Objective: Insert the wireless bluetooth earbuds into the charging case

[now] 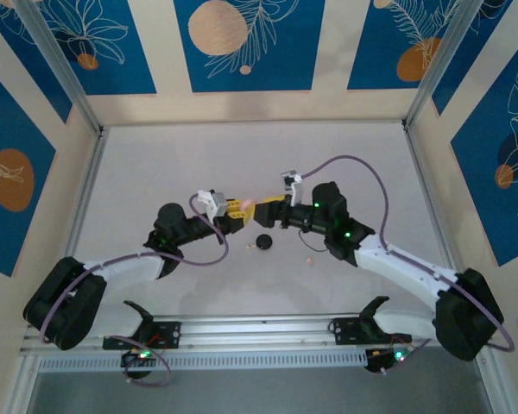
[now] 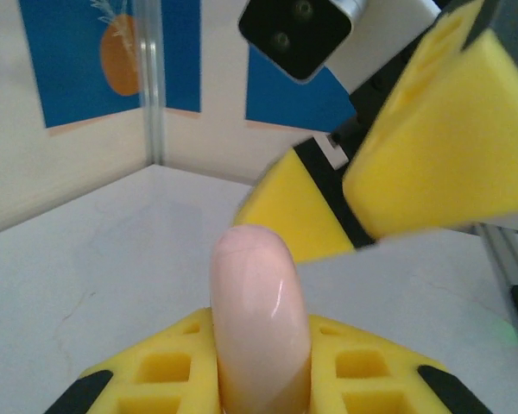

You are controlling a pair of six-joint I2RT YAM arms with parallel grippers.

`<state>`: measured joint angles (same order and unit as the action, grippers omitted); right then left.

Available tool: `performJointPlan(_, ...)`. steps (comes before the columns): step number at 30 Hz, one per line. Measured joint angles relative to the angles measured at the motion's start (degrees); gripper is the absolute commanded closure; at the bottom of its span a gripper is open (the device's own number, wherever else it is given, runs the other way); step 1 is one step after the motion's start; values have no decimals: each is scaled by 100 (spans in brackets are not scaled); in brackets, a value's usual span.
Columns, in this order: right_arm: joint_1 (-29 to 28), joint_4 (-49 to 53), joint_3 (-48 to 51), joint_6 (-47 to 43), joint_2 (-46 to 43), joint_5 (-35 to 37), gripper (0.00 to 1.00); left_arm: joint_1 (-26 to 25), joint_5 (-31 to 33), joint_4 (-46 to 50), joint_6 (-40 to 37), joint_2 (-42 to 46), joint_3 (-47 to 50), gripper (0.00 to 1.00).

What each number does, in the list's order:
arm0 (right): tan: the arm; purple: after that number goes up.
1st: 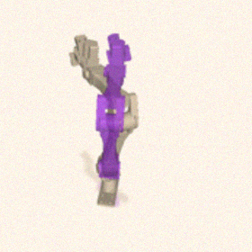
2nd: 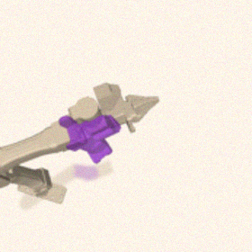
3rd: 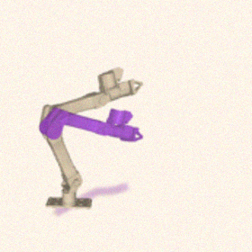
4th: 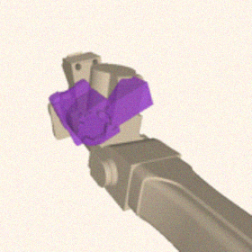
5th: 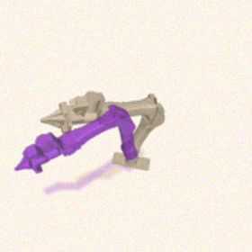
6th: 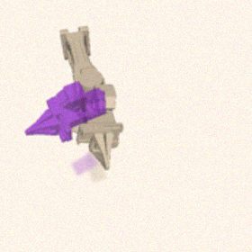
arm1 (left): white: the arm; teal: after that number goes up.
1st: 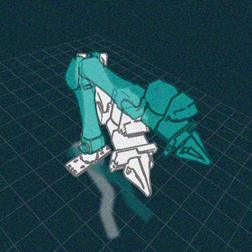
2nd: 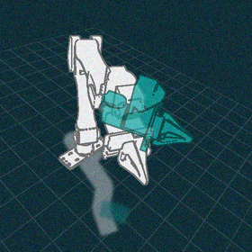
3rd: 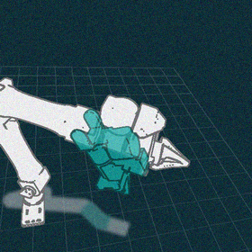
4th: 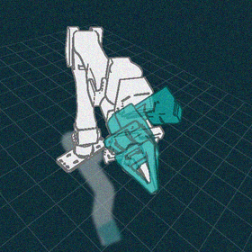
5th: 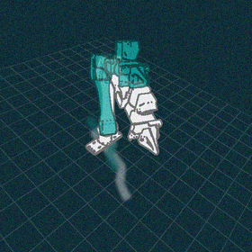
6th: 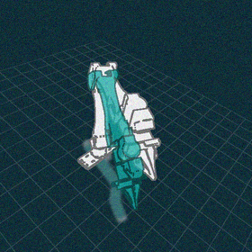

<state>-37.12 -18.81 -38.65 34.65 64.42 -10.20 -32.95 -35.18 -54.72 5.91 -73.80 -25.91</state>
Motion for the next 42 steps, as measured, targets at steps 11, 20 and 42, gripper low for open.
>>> performJointPlan(11,579,452,164,-2579,-636,-1746,37,48,-1388,420,7,195,-278,88)
performJointPlan(20,651,960,-28,-4138,-509,-2804,41,57,-1952,417,98,389,-282,90)
performJointPlan(42,463,1397,-874,-5090,566,-3877,90,101,-2312,398,155,551,-313,88)
